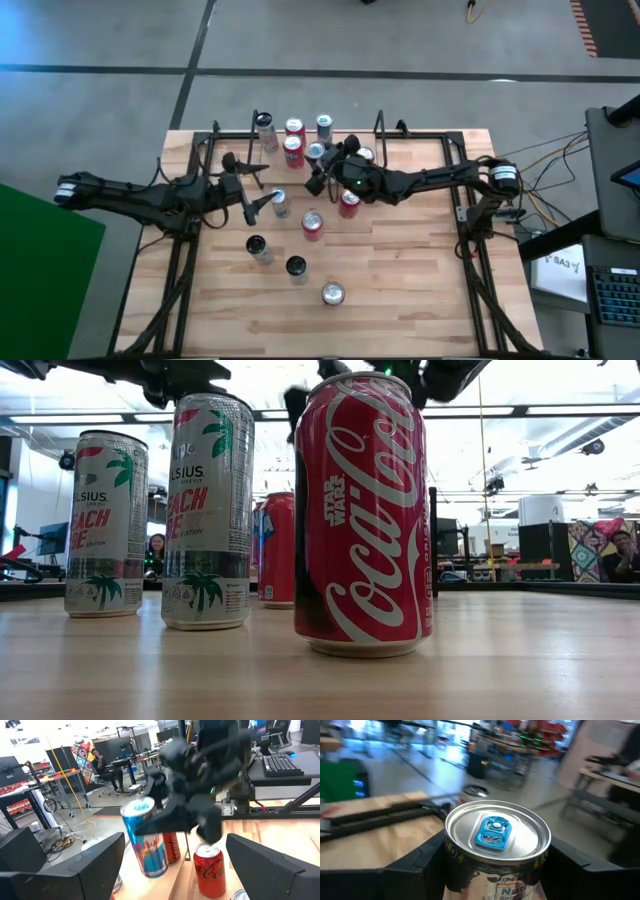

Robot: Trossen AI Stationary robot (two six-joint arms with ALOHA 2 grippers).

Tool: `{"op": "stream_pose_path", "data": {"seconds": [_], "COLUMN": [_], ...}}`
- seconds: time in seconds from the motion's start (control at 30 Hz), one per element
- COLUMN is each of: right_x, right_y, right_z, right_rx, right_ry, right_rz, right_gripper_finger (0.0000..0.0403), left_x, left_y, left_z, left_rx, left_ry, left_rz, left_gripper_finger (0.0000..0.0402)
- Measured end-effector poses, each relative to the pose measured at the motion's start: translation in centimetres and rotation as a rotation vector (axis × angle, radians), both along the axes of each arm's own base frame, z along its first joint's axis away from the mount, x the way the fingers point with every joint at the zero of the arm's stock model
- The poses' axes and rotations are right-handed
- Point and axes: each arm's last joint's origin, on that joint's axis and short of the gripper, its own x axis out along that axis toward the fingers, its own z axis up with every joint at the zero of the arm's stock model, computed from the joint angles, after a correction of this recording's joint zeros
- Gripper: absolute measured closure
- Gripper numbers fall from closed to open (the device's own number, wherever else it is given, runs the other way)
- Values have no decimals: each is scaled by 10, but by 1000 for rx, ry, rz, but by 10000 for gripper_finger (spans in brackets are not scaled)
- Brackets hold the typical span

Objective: Place canned beverage on shelf
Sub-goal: Put the right blue soda can on the shelf aligned with the other blue soda can

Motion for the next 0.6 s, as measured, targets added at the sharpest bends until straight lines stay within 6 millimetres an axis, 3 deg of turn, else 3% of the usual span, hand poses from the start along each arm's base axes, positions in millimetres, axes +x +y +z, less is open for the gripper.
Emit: {"op": "stream_pose_path", "data": {"seconds": [0.17, 0.33, 0.6], "right_x": [-6, -11, -15], "right_y": [9, 16, 22], "right_z": [13, 15, 15], "right_rx": [2, 25, 12], "right_ry": [-16, -48, -140], "right_rz": [200, 473, 663], "right_gripper_finger": [174, 174, 174], "left_x": [7, 16, 28], "left_y": [-1, -6, -7], "left_z": [-6, -10, -13], "left_rx": [-14, -13, 25], "left_ry": [31, 40, 31], "left_rz": [-25, -159, -183], "left_gripper_finger": [68, 68, 68]}}
